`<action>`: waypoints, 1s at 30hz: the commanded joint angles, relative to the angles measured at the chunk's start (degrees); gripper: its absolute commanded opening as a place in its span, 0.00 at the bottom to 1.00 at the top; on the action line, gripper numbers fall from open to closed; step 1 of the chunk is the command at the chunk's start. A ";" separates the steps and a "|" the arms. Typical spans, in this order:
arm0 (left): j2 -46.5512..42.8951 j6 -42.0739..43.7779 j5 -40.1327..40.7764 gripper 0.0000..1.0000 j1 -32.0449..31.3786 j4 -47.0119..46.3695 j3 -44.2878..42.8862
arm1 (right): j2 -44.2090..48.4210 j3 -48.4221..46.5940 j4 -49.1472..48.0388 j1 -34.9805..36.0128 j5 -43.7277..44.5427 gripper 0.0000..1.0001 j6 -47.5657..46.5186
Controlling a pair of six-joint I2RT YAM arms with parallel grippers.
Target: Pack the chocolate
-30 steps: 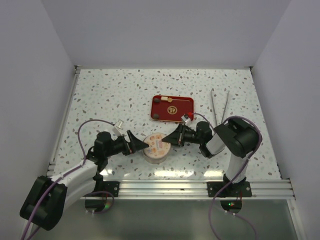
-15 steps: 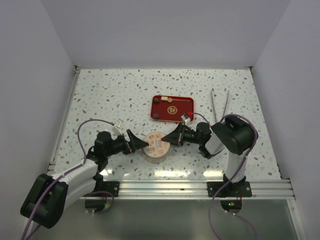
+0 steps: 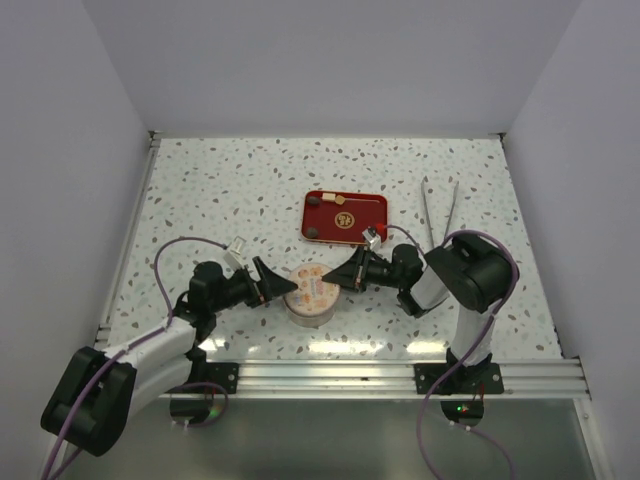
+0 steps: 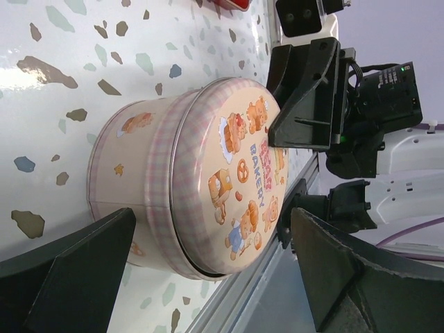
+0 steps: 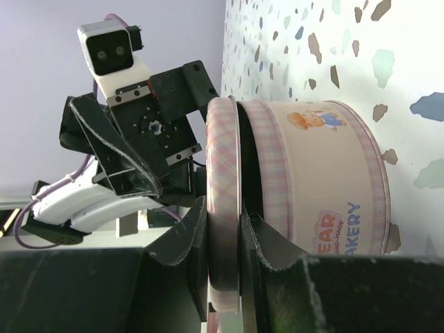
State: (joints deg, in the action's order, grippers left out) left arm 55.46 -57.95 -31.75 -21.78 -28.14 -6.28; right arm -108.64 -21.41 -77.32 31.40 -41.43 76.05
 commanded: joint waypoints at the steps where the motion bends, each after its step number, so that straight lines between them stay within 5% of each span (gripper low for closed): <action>1: 0.08 -0.41 -0.78 1.00 -0.72 -4.21 -3.21 | -2.98 1.90 18.78 1.12 6.80 0.11 -8.46; 8: 1.05 4.69 3.00 1.00 -1.60 2.56 -6.54 | -1.31 1.46 21.07 1.12 6.63 0.13 -9.43; 30: 3.07 11.89 12.93 1.00 -6.69 12.41 -10.77 | 5.72 -0.83 31.00 1.04 6.89 0.44 -13.65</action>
State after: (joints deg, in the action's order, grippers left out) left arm 57.98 -48.75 -21.52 -27.59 -17.15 -14.46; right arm -99.94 -24.82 -59.90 31.94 -39.66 68.27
